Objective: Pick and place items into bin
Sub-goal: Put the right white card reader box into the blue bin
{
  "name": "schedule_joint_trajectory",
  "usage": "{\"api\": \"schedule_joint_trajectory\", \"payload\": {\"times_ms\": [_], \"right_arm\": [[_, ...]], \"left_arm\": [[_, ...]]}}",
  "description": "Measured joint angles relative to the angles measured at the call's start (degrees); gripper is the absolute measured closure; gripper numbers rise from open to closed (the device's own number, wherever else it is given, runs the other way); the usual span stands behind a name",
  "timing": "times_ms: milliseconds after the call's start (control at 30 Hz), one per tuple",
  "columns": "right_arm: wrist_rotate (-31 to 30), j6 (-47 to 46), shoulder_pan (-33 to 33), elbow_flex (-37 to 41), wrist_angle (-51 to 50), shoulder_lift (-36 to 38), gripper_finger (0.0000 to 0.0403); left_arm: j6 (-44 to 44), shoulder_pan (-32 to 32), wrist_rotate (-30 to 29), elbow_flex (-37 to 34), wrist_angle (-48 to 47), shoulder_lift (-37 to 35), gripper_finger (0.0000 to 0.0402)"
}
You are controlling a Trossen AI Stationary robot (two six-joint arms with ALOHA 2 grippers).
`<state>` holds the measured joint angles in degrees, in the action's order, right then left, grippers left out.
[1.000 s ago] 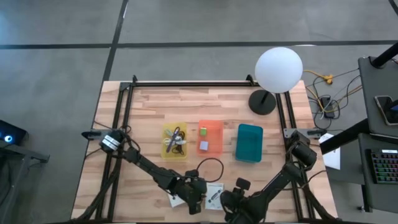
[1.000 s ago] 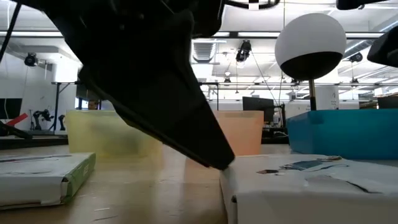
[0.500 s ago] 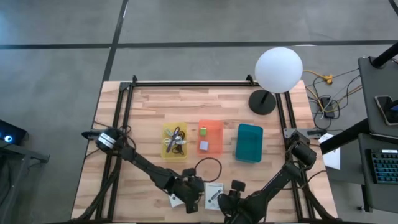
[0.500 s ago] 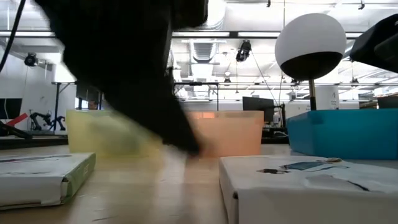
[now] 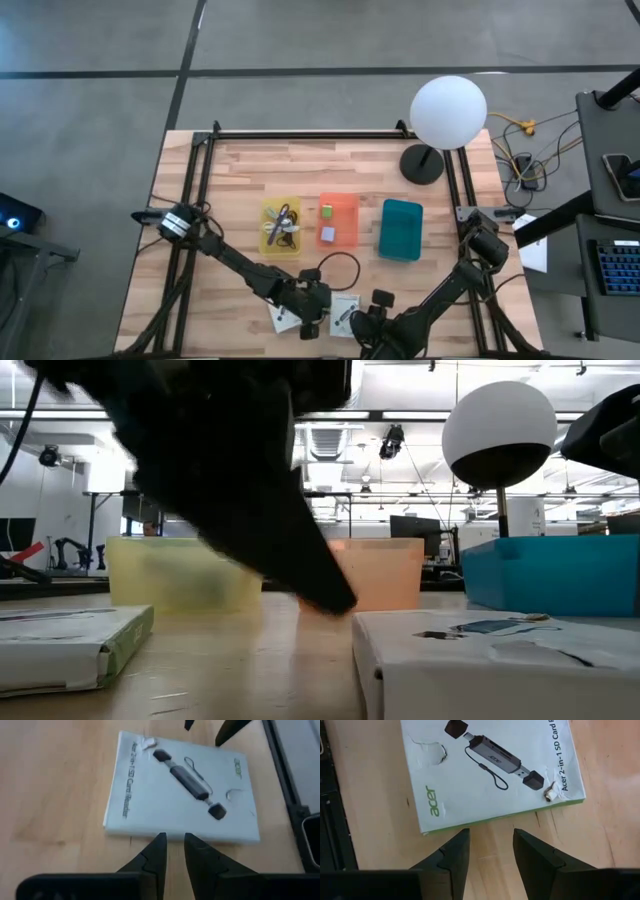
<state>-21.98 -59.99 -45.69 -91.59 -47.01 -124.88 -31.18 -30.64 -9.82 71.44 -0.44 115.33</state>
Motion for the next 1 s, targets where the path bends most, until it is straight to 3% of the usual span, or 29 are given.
{"api": "schedule_joint_trajectory", "payload": {"times_ms": [167, 767, 1000], "right_arm": [[1.06, 0.42, 0.00, 0.00, 0.72, 0.00, 0.0257], [1.09, 0.65, 0.35, 0.00, 0.91, -0.02, 0.0261], [1.31, 0.46, 0.37, 0.00, 1.11, -0.02, 0.0257]], "left_arm": [[-1.10, 0.20, 2.03, 0.09, 1.87, 1.40, 0.0350], [-1.47, 0.61, 0.87, 1.01, 7.08, 0.62, 0.0350], [-1.53, 0.64, 2.05, -0.85, 5.33, 1.53, 0.0350]]}}
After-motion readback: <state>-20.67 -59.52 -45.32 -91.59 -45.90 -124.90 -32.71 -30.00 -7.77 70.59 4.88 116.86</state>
